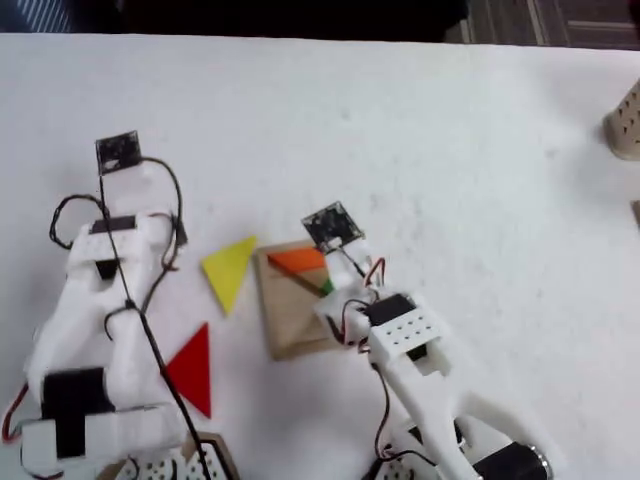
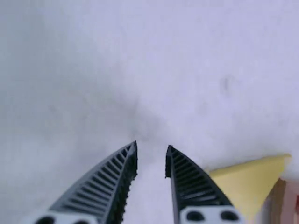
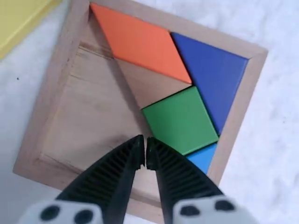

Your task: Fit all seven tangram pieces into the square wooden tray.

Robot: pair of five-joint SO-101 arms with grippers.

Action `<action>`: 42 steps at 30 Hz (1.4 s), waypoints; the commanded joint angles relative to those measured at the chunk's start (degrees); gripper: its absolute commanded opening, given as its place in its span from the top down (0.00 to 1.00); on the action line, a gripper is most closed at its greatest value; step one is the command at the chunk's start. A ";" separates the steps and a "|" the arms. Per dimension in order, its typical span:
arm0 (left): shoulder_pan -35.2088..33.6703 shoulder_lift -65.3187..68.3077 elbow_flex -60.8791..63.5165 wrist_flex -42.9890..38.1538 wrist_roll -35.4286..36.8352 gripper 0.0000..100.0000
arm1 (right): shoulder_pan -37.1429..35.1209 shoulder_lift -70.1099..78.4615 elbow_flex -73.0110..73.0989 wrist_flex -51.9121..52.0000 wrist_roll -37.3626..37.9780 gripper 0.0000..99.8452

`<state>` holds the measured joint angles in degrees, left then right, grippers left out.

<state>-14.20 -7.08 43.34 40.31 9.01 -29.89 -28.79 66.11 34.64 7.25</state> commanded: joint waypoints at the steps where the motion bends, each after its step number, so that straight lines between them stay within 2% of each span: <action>1: 6.11 -11.56 1.76 3.25 -2.99 0.98 | -0.31 -0.57 -0.53 -0.84 0.79 0.98; 5: 11.82 -19.47 8.79 -0.09 -7.30 0.95 | -0.31 -0.57 -0.53 -0.84 0.79 0.98; 12: 13.14 -20.00 10.29 0.53 -8.62 0.75 | -0.31 -0.57 -0.53 -0.84 0.79 0.98; 16: 13.14 -15.43 7.56 3.25 -8.70 0.75 | -0.31 -0.48 -0.53 -0.84 0.79 0.98; 21: 11.56 -2.15 -2.90 8.53 -9.41 0.73 | -0.48 -0.40 -0.53 -0.92 0.88 0.98; 25: 11.47 5.49 -11.52 16.26 -17.93 0.67 | -0.48 -0.40 -0.53 -0.92 0.88 0.98; 28: 10.77 6.55 -14.33 19.96 -23.03 0.69 | -0.40 -0.48 -0.53 -0.92 0.88 0.98; 35: 9.45 6.99 -16.44 21.89 -28.31 0.74 | -0.57 -0.04 -0.62 -2.07 0.88 0.98; 42: 9.63 7.16 -16.53 21.89 -29.01 0.66 | -0.57 -0.04 -0.62 -2.07 0.88 0.98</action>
<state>-4.09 0.22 29.80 61.85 -20.00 -29.89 -28.79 66.11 33.67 7.43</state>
